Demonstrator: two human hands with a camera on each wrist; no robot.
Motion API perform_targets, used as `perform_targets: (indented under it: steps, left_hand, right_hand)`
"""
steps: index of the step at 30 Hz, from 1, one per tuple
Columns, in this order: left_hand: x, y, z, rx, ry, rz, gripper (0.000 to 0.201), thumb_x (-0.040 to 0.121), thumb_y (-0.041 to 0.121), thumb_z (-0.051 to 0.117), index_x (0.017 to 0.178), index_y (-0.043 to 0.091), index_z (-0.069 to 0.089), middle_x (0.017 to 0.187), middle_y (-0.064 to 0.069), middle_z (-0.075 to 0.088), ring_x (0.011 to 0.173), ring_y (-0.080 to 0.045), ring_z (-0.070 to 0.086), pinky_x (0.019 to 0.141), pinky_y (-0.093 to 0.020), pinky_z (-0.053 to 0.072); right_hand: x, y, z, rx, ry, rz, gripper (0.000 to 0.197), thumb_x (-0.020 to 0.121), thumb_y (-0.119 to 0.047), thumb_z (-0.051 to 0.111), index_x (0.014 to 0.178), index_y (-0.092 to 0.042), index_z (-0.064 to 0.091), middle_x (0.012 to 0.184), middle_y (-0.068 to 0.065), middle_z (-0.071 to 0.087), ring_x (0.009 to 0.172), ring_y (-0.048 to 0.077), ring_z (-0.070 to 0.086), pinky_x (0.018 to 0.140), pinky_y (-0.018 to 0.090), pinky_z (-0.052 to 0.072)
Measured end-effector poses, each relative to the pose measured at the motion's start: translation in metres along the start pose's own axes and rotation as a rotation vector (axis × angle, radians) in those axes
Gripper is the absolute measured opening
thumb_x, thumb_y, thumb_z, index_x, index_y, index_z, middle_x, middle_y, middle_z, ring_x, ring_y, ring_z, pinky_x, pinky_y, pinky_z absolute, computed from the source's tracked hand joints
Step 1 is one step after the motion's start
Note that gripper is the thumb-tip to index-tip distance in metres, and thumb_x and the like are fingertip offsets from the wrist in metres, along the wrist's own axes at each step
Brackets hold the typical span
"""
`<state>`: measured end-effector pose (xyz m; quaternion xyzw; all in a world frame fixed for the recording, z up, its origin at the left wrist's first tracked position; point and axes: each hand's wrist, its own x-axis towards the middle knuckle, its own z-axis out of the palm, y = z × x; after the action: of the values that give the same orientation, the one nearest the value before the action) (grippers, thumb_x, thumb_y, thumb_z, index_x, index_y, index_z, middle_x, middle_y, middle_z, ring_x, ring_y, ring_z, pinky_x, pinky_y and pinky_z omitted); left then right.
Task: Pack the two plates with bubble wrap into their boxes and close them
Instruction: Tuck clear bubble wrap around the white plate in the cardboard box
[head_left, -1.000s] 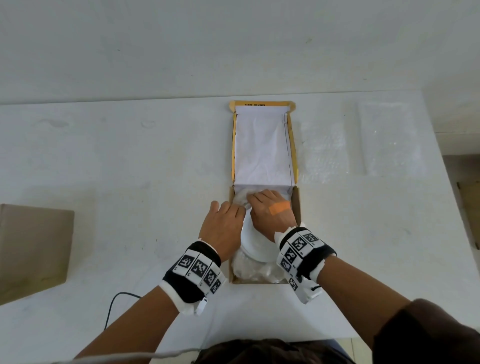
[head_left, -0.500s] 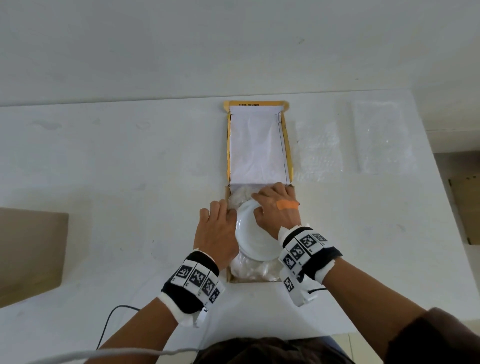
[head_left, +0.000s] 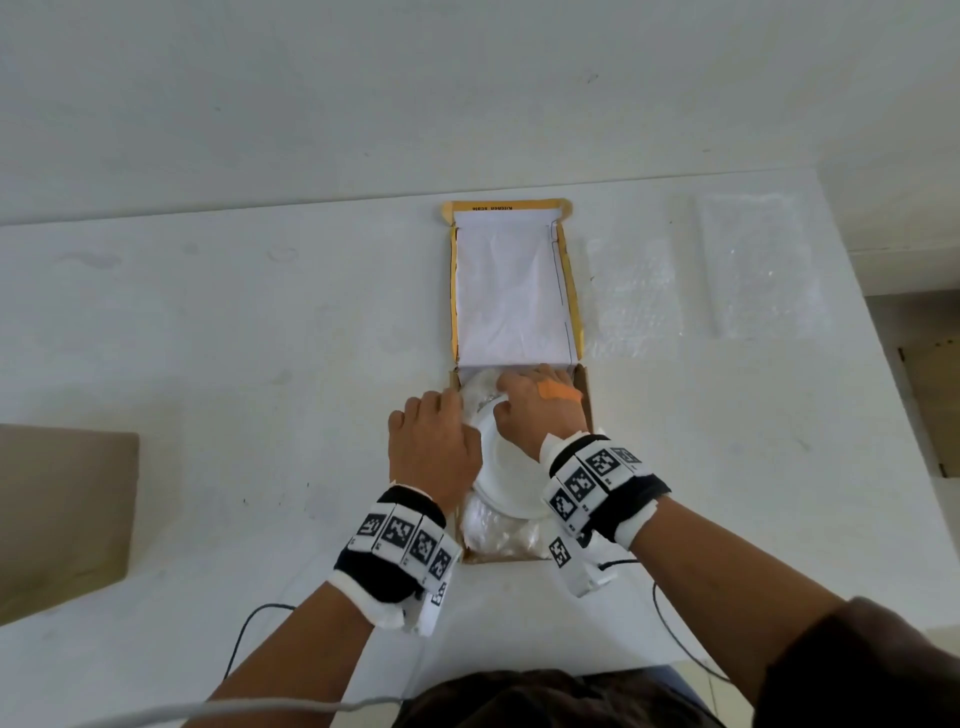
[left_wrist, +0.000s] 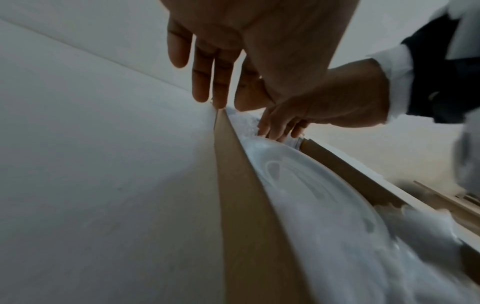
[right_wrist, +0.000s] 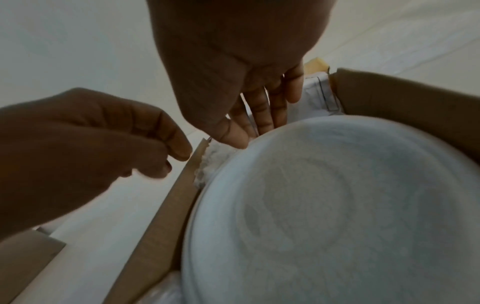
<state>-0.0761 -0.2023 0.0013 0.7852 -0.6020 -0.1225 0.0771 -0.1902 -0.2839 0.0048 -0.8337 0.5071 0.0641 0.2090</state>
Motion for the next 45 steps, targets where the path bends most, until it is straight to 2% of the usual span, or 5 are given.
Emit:
perform_targets:
  steps: [5, 13, 20, 34, 45]
  left_hand:
    - [0.023, -0.002, 0.005, -0.235, -0.161, -0.257, 0.040, 0.095, 0.040, 0.044, 0.107, 0.003, 0.053, 0.097, -0.015, 0.065, 0.092, -0.035, 0.060, 0.079, -0.041, 0.045]
    - [0.031, -0.001, 0.013, -0.402, -0.128, -0.320, 0.025, 0.096, 0.027, 0.046, 0.092, 0.002, 0.049, 0.080, -0.021, 0.062, 0.073, -0.039, 0.057, 0.058, -0.035, 0.037]
    - [0.022, 0.010, 0.003, -0.234, -0.013, -0.335, 0.041, 0.083, 0.026, 0.062, 0.115, 0.004, 0.048, 0.106, -0.016, 0.059, 0.101, -0.036, 0.053, 0.080, -0.042, 0.040]
    - [0.020, 0.151, -0.009, -0.499, 0.079, -0.255, 0.013, 0.086, 0.020, 0.062, 0.094, 0.010, 0.060, 0.092, -0.001, 0.060, 0.077, -0.017, 0.056, 0.068, -0.020, 0.037]
    - [0.092, 0.230, 0.030, -0.431, -0.005, -0.436, 0.027, 0.091, 0.022, 0.054, 0.112, 0.005, 0.054, 0.116, -0.011, 0.058, 0.105, -0.026, 0.056, 0.087, -0.033, 0.043]
  right_hand:
    - [-0.010, -0.009, 0.006, 0.094, 0.122, -0.151, 0.021, 0.081, -0.009, 0.054, 0.095, -0.004, 0.069, 0.096, 0.013, 0.069, 0.083, 0.033, 0.065, 0.075, 0.036, 0.050]
    - [-0.008, -0.019, 0.007, -0.048, -0.028, -0.236, 0.037, 0.086, -0.005, 0.043, 0.122, -0.009, 0.054, 0.120, 0.008, 0.057, 0.112, 0.028, 0.049, 0.099, 0.033, 0.034]
    - [-0.018, -0.001, -0.007, 0.249, 0.178, -0.219, 0.027, 0.079, -0.007, 0.053, 0.102, -0.007, 0.068, 0.101, 0.012, 0.068, 0.095, 0.033, 0.063, 0.091, 0.039, 0.045]
    - [-0.049, 0.150, -0.054, 0.860, 0.222, 0.276, 0.013, 0.082, -0.012, 0.061, 0.094, -0.014, 0.067, 0.084, -0.003, 0.064, 0.078, 0.014, 0.057, 0.079, 0.022, 0.047]
    - [0.001, 0.228, -0.075, 0.721, 0.021, 0.222, 0.033, 0.089, -0.021, 0.057, 0.122, -0.019, 0.058, 0.129, 0.001, 0.055, 0.105, 0.017, 0.058, 0.089, 0.023, 0.043]
